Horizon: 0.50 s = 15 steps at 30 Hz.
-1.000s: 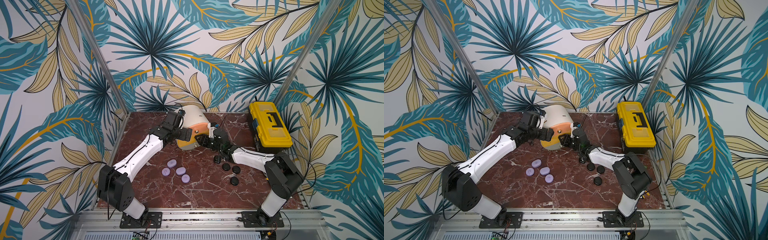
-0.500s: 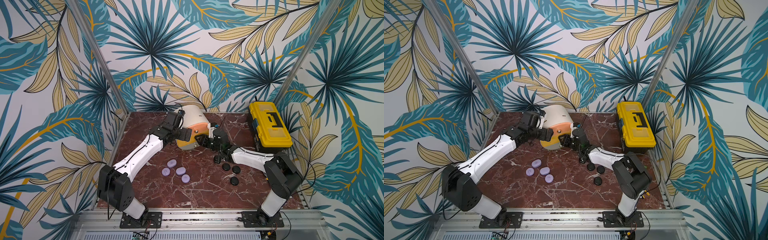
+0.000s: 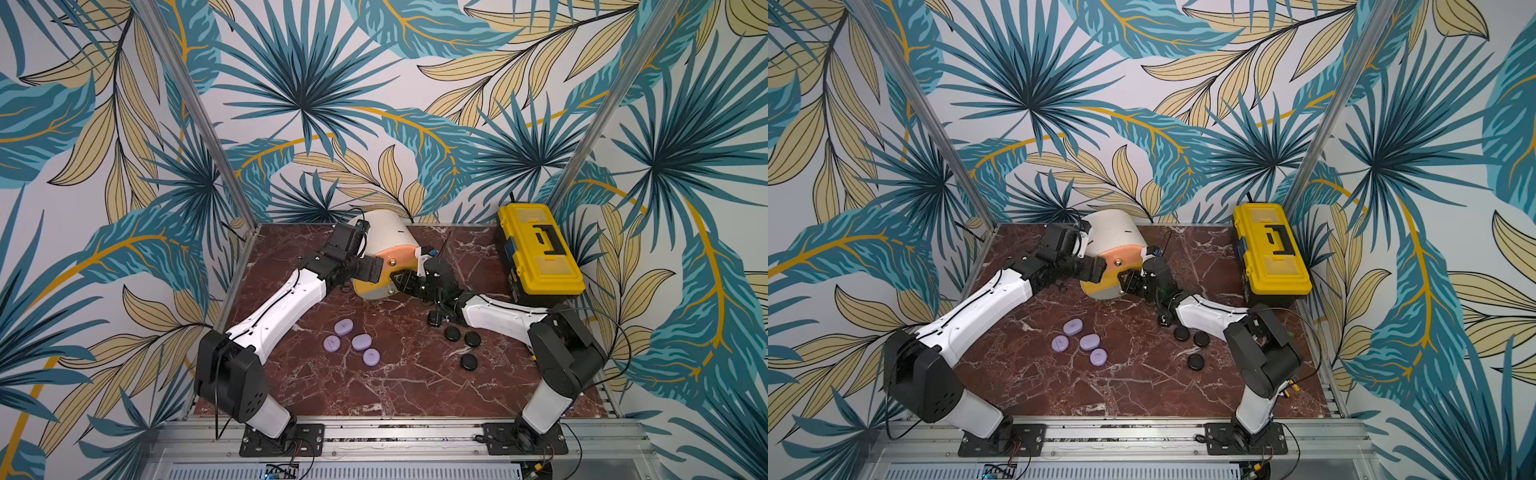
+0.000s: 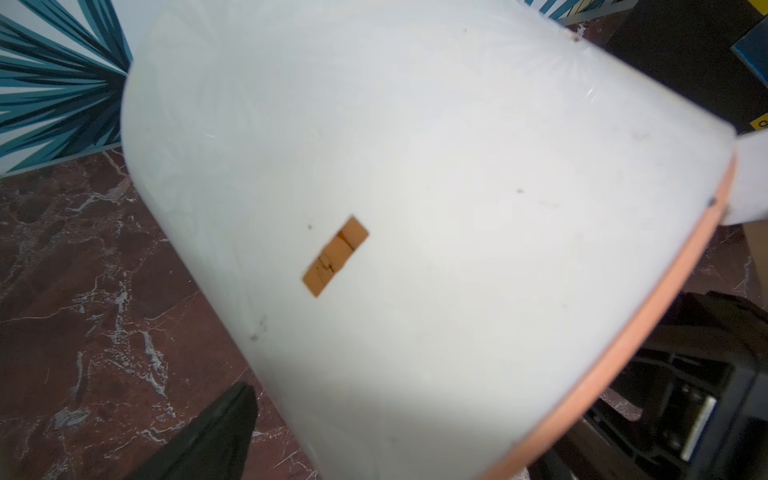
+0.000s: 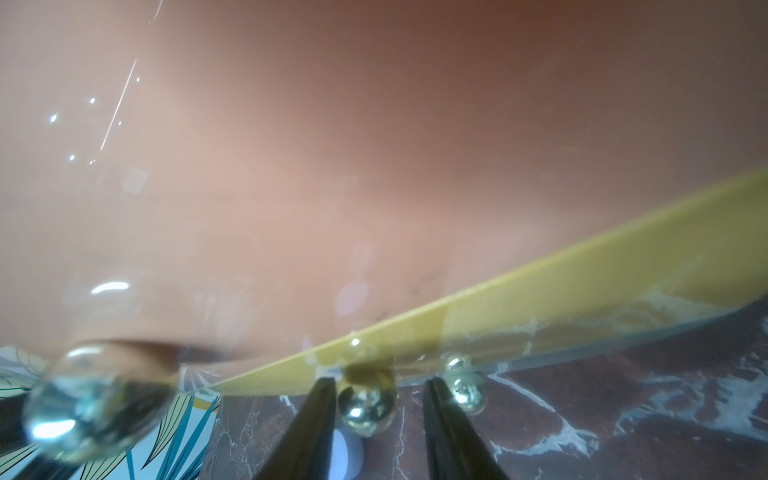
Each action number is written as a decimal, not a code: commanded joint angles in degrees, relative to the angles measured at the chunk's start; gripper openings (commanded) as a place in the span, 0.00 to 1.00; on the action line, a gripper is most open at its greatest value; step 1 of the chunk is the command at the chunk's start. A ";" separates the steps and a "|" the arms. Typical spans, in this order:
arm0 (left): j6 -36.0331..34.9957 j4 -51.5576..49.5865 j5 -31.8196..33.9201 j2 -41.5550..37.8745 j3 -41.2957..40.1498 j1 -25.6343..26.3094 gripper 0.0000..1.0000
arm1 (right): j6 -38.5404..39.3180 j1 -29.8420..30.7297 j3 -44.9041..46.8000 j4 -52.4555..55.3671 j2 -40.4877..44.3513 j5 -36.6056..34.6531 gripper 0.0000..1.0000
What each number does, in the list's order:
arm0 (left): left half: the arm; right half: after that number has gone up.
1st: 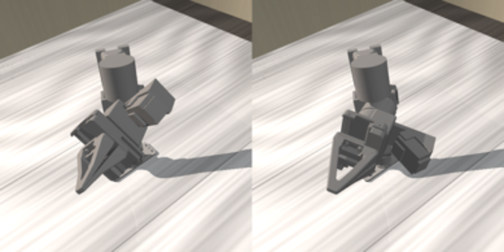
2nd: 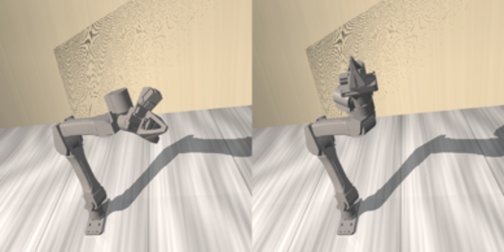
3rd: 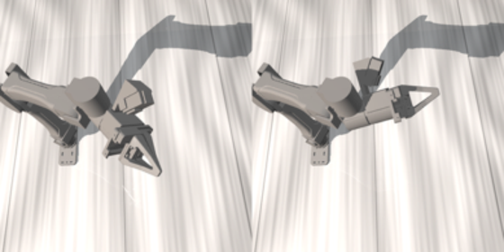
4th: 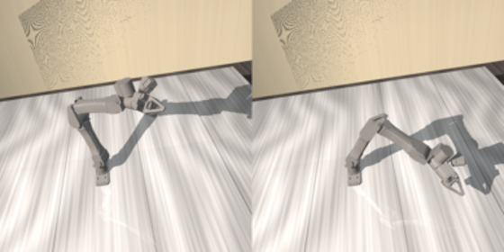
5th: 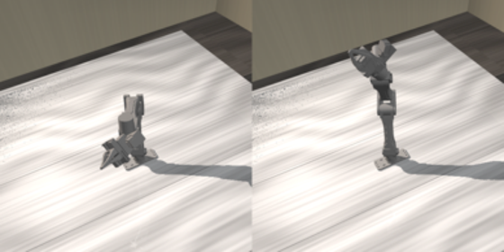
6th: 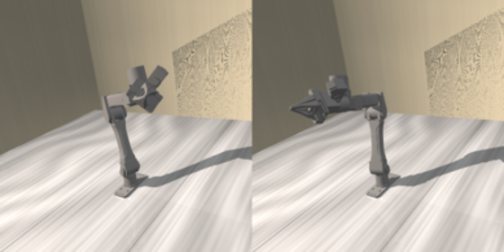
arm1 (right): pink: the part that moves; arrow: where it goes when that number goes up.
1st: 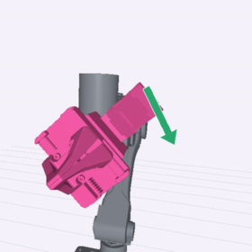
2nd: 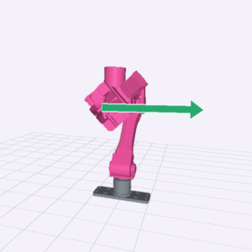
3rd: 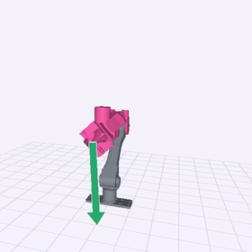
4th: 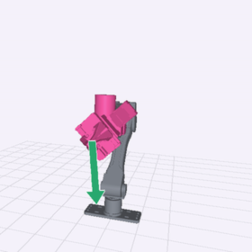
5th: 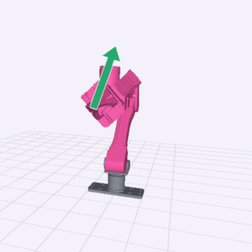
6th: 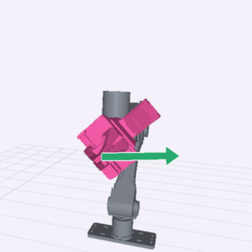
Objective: Put the bluetooth earphones in the drawer according to color
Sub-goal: Open the drawer in the storage box.
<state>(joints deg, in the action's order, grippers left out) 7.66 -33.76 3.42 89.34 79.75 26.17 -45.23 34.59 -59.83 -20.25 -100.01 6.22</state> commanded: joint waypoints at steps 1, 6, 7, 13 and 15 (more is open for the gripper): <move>-0.63 0.25 1.80 -0.09 -0.97 -0.46 1.00 | -0.47 0.74 -1.46 1.18 -2.28 -0.34 0.40; -0.63 0.27 1.63 0.01 -1.10 -0.51 1.00 | -0.97 1.29 -2.03 1.00 -2.96 -0.61 0.38; -0.71 0.26 1.57 0.01 -1.15 -0.50 1.00 | -1.06 1.32 -2.25 1.00 -2.98 -0.72 0.38; -0.87 0.36 1.50 -0.04 -1.17 -0.44 1.00 | -1.18 1.65 -2.46 1.08 -3.03 -1.68 0.35; -0.90 0.36 1.50 -0.13 -1.10 -0.51 1.00 | -1.09 1.68 -2.52 1.19 -2.88 -2.07 0.35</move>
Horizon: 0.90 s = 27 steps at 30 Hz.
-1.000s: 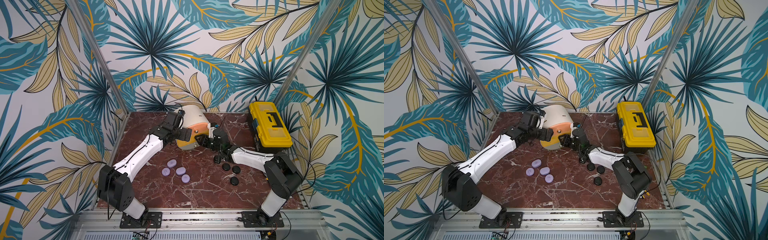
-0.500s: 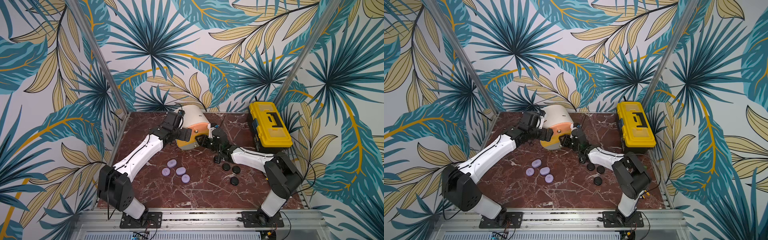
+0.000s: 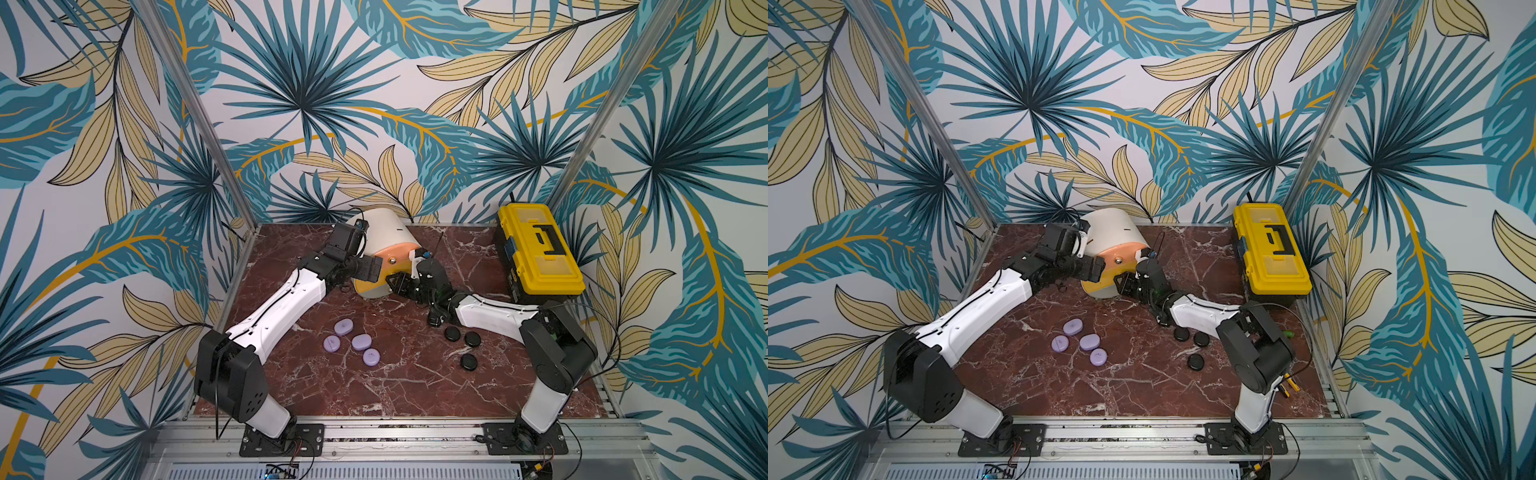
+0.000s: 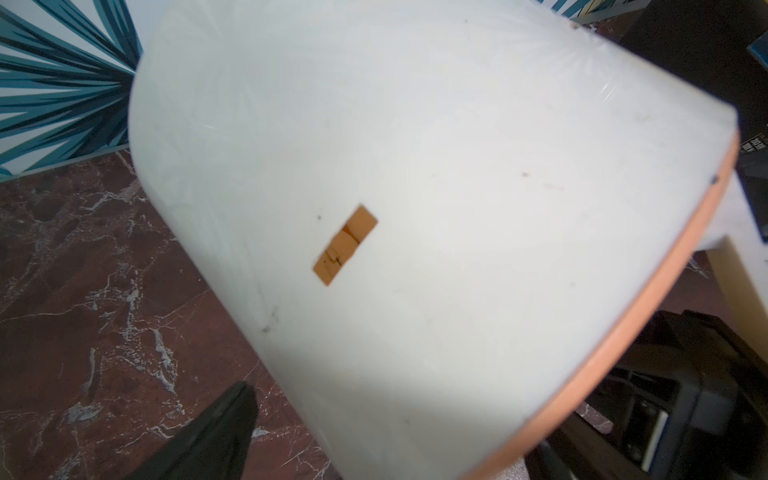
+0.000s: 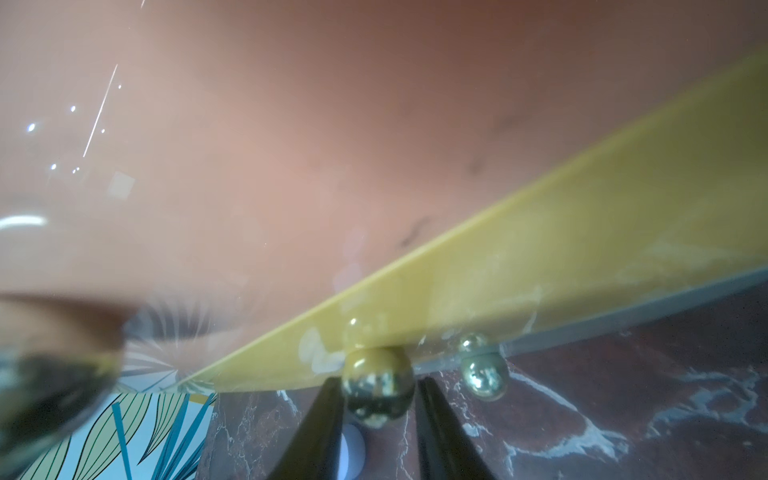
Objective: Put the bluetooth earphones in the drawer according to color
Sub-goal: Open the drawer in the storage box.
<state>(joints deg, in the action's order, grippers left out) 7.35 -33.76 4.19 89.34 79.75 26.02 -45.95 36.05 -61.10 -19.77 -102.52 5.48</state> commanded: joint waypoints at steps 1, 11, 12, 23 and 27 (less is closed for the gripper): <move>-0.59 0.36 0.76 -0.07 -1.17 -0.36 1.00 | -0.28 0.20 -1.26 0.83 -0.32 -1.68 0.35; -0.76 0.61 0.82 -0.04 -1.40 -0.35 1.00 | 0.95 0.16 -2.59 1.92 1.02 -3.07 0.35; -0.77 0.60 0.74 0.02 -1.36 -0.29 1.00 | 0.88 0.20 -2.77 1.93 0.85 -2.90 0.34; -0.76 0.56 0.84 0.09 -1.40 -0.34 1.00 | 0.69 0.16 -1.45 1.23 1.39 -2.71 0.21; -0.68 0.54 1.24 -0.04 -1.39 -0.31 1.00 | 0.68 0.17 0.71 1.18 2.94 -2.94 0.19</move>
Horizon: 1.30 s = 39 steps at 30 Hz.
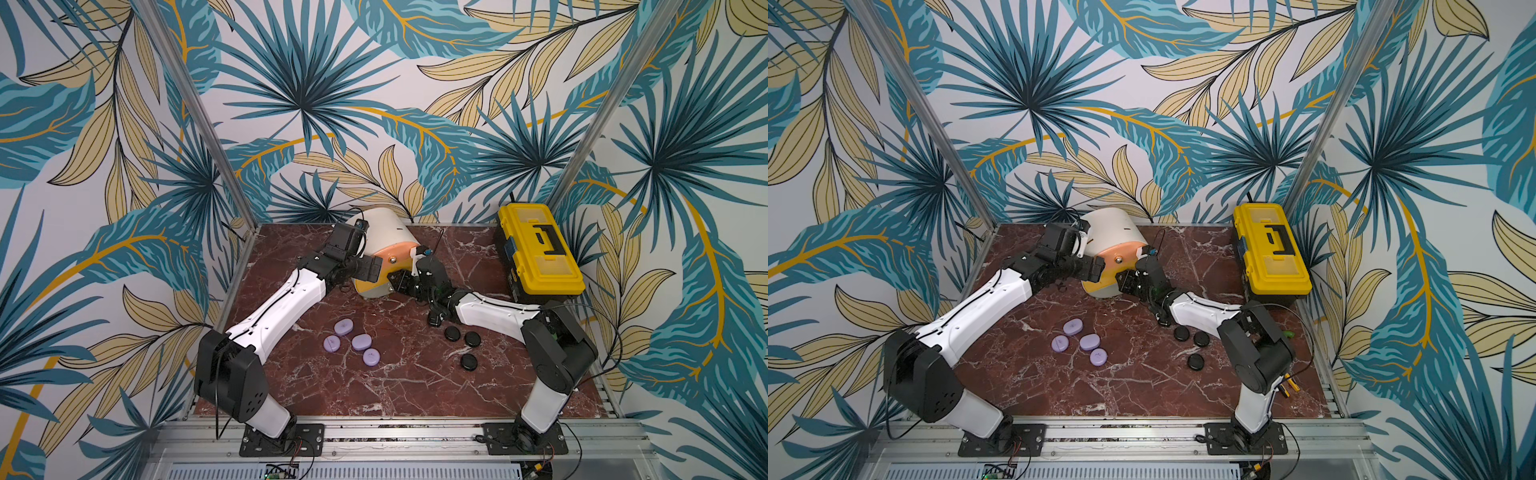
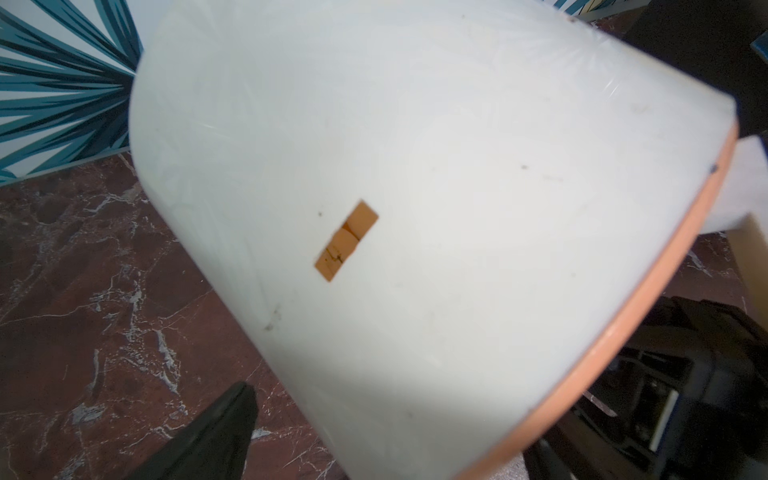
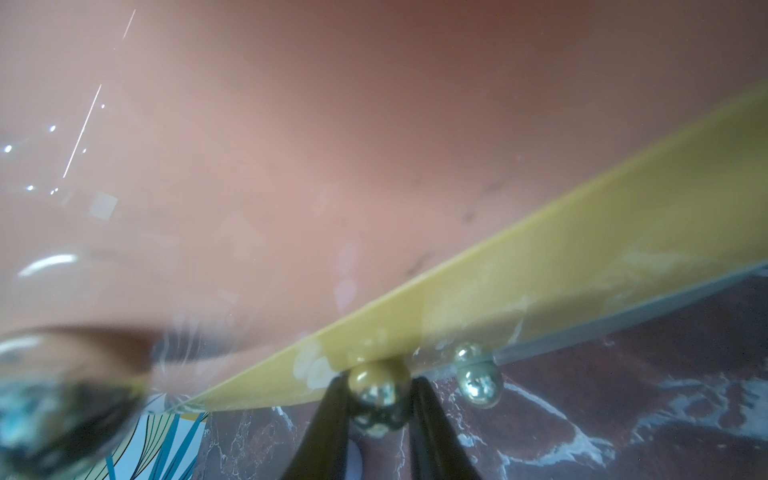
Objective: Put the bluetooth earphones in the drawer according to color
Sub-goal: Open the drawer in the storage box.
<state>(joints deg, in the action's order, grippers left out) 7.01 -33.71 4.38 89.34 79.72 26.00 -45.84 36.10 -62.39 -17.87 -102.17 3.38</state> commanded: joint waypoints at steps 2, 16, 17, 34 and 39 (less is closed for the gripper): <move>-0.24 0.58 1.19 0.00 -1.30 -0.37 1.00 | 0.75 0.25 3.48 -0.59 3.77 -1.00 0.19; 0.03 0.37 1.07 0.26 -1.50 -1.72 1.00 | 1.59 3.17 16.30 2.75 16.59 -3.53 0.18; 0.10 0.40 1.03 0.16 -1.66 -1.89 1.00 | 1.72 3.43 17.20 3.20 17.75 -3.79 0.18; 0.38 0.93 0.64 0.12 -2.95 -2.73 1.00 | 1.95 5.04 24.49 7.58 27.22 -6.36 0.18; 0.38 0.96 0.62 -0.21 -3.14 -2.91 1.00 | 1.64 5.04 25.86 8.11 28.73 -6.76 0.18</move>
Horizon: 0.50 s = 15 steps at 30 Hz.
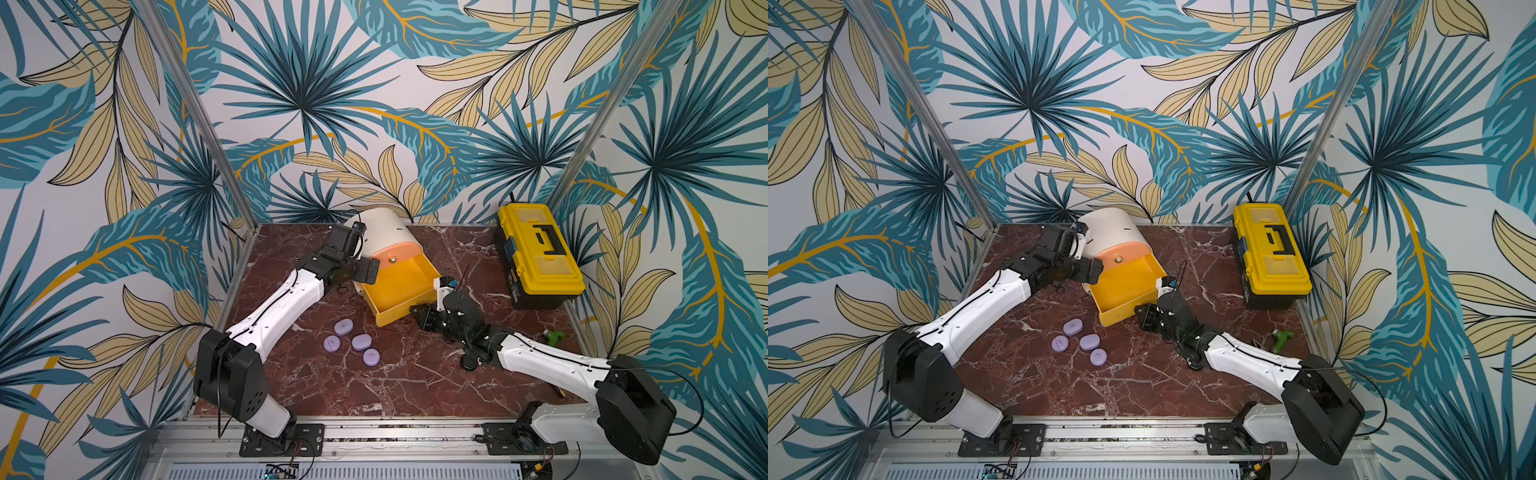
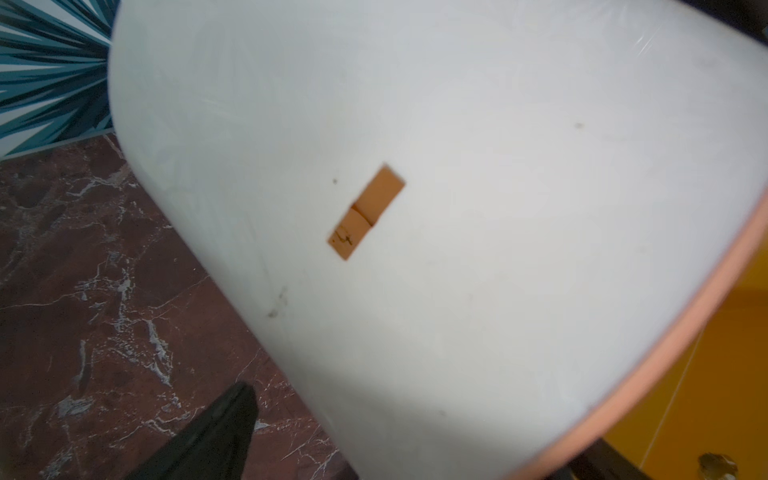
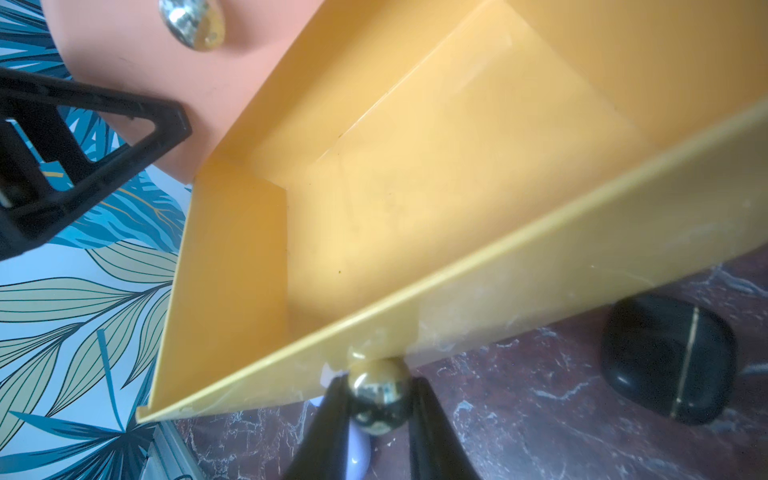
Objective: Put the bluetooth earphones in the drawer according to color
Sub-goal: Open the drawer in the storage box.
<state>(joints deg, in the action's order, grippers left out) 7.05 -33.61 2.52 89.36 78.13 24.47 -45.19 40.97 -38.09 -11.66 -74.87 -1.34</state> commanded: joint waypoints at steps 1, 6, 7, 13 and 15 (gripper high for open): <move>0.33 0.88 2.43 -0.22 -1.51 -1.36 1.00 | 0.98 0.16 1.88 1.85 1.69 -2.17 0.18; 0.68 0.80 2.20 -0.55 -1.58 -1.41 1.00 | 0.84 0.21 2.51 2.01 2.25 -2.23 0.18; 0.69 0.82 2.22 -0.63 -1.62 -1.39 1.00 | 0.79 0.19 2.72 2.08 2.44 -2.26 0.19; 1.35 0.64 1.46 -1.93 -1.66 -1.35 1.00 | 0.41 0.34 3.73 2.06 3.58 -2.28 0.19; 1.90 0.58 0.61 -2.58 -1.49 -1.39 1.00 | 0.33 0.54 3.94 1.81 3.53 -2.35 0.20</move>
<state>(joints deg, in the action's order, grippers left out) 7.53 -33.69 2.09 89.14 77.95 24.27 -45.21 41.15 -35.90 -11.22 -72.25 -1.98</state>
